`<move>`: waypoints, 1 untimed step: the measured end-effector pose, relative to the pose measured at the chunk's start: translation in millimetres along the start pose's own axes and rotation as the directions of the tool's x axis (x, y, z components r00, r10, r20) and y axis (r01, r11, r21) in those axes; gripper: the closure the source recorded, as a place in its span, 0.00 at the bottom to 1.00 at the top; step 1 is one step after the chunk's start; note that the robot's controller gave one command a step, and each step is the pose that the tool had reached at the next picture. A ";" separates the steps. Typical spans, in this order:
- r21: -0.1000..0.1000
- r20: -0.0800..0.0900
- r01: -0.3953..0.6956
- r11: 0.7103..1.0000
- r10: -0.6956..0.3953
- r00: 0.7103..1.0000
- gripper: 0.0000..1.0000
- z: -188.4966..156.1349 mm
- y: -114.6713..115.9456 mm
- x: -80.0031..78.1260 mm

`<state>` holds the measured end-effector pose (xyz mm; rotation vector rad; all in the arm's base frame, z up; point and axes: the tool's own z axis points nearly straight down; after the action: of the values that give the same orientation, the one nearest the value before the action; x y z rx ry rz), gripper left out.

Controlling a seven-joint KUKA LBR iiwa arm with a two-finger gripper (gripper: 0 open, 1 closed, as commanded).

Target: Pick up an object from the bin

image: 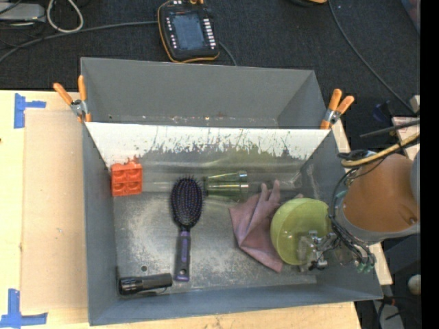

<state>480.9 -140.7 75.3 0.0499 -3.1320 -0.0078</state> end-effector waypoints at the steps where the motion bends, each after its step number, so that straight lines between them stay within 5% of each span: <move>1: 0.000 0.000 0.001 1.000 -0.001 1.000 1.00 0.0 0.0 0.0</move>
Offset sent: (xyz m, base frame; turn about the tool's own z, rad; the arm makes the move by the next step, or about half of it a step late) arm 0.0291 0.0105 -0.0053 -0.1148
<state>480.9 -140.6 75.3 0.0507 -3.1320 -0.0077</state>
